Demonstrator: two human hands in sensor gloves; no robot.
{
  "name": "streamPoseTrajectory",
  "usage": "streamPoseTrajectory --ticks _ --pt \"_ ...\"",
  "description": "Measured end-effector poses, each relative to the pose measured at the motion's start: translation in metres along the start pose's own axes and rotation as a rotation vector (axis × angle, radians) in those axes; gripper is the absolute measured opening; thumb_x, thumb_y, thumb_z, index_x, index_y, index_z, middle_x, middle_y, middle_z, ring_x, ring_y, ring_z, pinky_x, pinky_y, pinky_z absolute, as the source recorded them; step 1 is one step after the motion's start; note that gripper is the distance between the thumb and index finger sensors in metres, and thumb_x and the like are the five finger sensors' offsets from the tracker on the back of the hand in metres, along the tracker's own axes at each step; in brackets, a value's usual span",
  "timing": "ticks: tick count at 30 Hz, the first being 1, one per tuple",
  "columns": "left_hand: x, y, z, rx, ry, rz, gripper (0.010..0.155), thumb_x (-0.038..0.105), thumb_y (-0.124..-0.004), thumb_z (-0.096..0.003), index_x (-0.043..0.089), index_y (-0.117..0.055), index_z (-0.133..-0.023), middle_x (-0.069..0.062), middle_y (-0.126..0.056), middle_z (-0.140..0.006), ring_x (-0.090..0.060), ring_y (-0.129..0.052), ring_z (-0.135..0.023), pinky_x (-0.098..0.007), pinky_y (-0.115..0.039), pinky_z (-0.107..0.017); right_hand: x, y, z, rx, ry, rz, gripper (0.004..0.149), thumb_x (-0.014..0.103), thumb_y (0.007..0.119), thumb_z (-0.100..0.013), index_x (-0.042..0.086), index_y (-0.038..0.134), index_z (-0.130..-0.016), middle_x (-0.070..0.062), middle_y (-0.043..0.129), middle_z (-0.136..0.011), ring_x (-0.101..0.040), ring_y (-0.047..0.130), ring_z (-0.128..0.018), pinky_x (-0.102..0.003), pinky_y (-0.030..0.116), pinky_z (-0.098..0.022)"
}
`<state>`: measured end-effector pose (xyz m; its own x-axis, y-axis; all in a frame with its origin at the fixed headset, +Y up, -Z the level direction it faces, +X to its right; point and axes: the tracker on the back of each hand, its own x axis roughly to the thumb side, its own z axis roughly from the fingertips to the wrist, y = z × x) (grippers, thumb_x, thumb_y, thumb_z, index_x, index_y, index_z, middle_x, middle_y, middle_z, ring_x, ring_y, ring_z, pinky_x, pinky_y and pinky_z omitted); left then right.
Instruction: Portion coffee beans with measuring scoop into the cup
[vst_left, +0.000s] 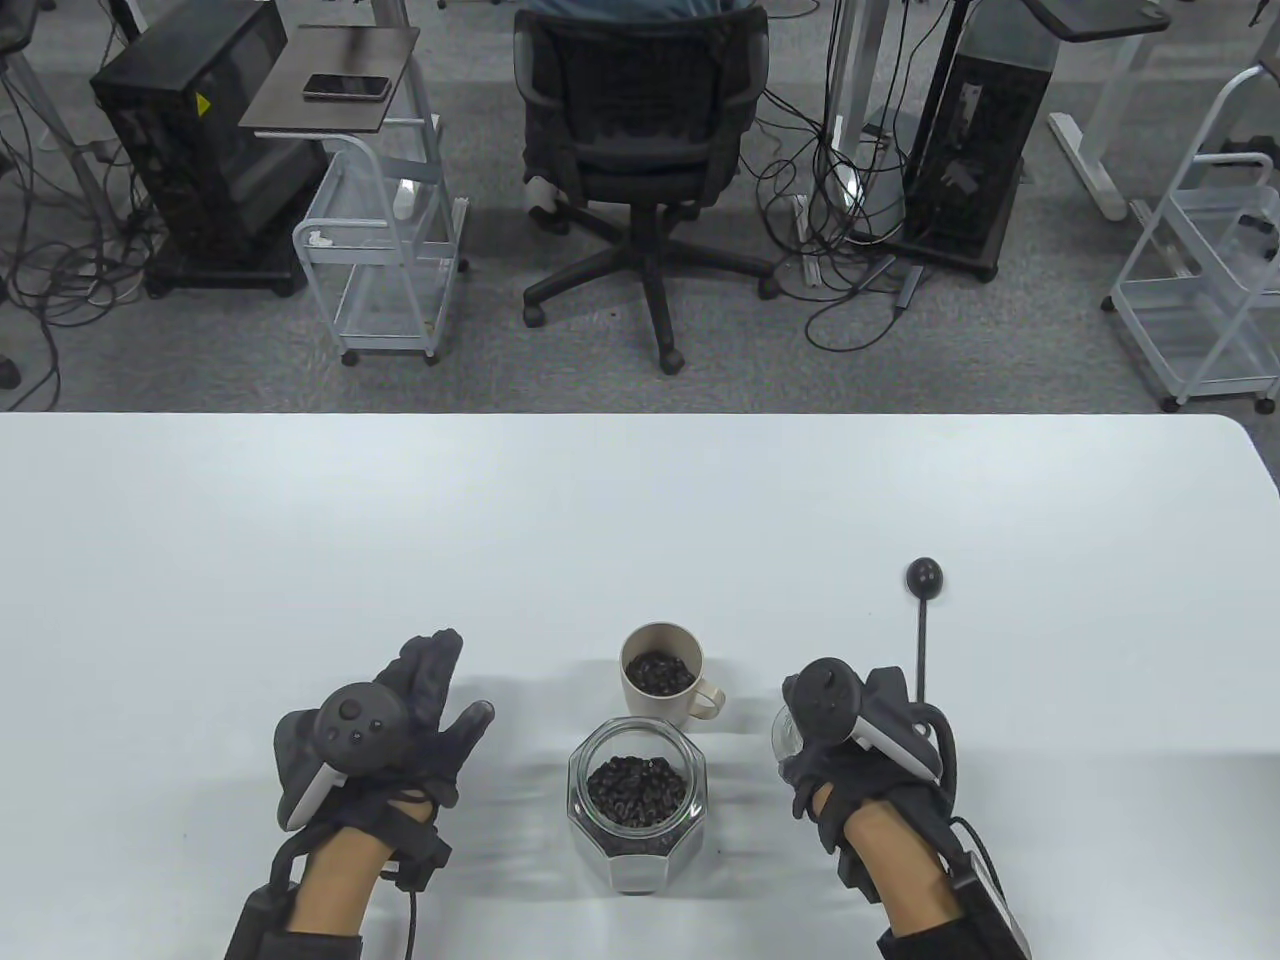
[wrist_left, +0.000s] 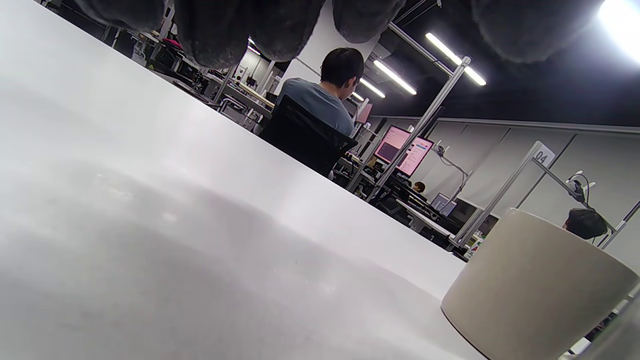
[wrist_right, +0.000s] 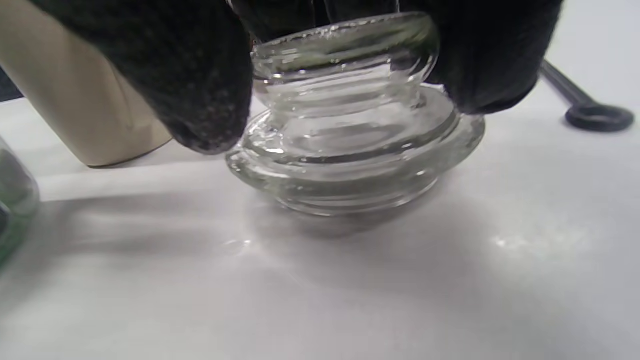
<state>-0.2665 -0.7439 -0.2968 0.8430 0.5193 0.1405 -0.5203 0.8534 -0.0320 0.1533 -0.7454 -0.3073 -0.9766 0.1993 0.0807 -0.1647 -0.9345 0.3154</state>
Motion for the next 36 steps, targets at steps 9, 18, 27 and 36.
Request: streamPoseTrajectory --ticks 9,18,27,36 --pt "0.000 0.001 0.000 0.000 -0.011 0.012 0.084 0.069 -0.062 -0.0443 0.025 -0.038 -0.112 -0.017 -0.044 -0.118 -0.054 -0.055 -0.106 -0.073 -0.047 -0.069 0.000 -0.003 -0.001 -0.079 -0.049 0.042 0.073 0.028 0.097 -0.038 0.015 0.062 -0.102 -0.029 0.054 -0.102 -0.065 0.071 -0.083 -0.058 0.082 -0.052" --pt "0.000 0.001 0.000 -0.007 -0.010 0.016 0.084 0.069 -0.062 -0.0444 0.025 -0.038 -0.112 -0.017 -0.044 -0.118 -0.053 -0.055 -0.106 -0.073 -0.048 -0.068 -0.013 -0.013 0.002 -0.172 -0.070 -0.109 0.073 0.030 0.097 -0.038 0.015 0.063 -0.102 -0.031 0.056 -0.101 -0.065 0.073 -0.079 -0.058 0.082 -0.052" --pt "-0.001 0.001 0.001 -0.006 -0.007 0.014 0.084 0.069 -0.062 -0.0445 0.025 -0.039 -0.112 -0.017 -0.044 -0.118 -0.054 -0.055 -0.106 -0.073 -0.047 -0.068 -0.024 -0.038 0.017 -0.402 -0.129 -0.360 0.070 0.031 0.096 -0.039 0.014 0.066 -0.101 -0.033 0.056 -0.100 -0.066 0.075 -0.077 -0.058 0.082 -0.049" --pt "-0.002 0.002 0.001 -0.005 0.003 0.015 0.084 0.069 -0.062 -0.0446 0.025 -0.038 -0.112 -0.017 -0.044 -0.118 -0.054 -0.055 -0.106 -0.073 -0.047 -0.069 -0.020 -0.060 0.039 -0.649 -0.248 -0.599 0.070 0.035 0.094 -0.041 0.013 0.067 -0.101 -0.033 0.061 -0.098 -0.065 0.079 -0.074 -0.055 0.084 -0.047"
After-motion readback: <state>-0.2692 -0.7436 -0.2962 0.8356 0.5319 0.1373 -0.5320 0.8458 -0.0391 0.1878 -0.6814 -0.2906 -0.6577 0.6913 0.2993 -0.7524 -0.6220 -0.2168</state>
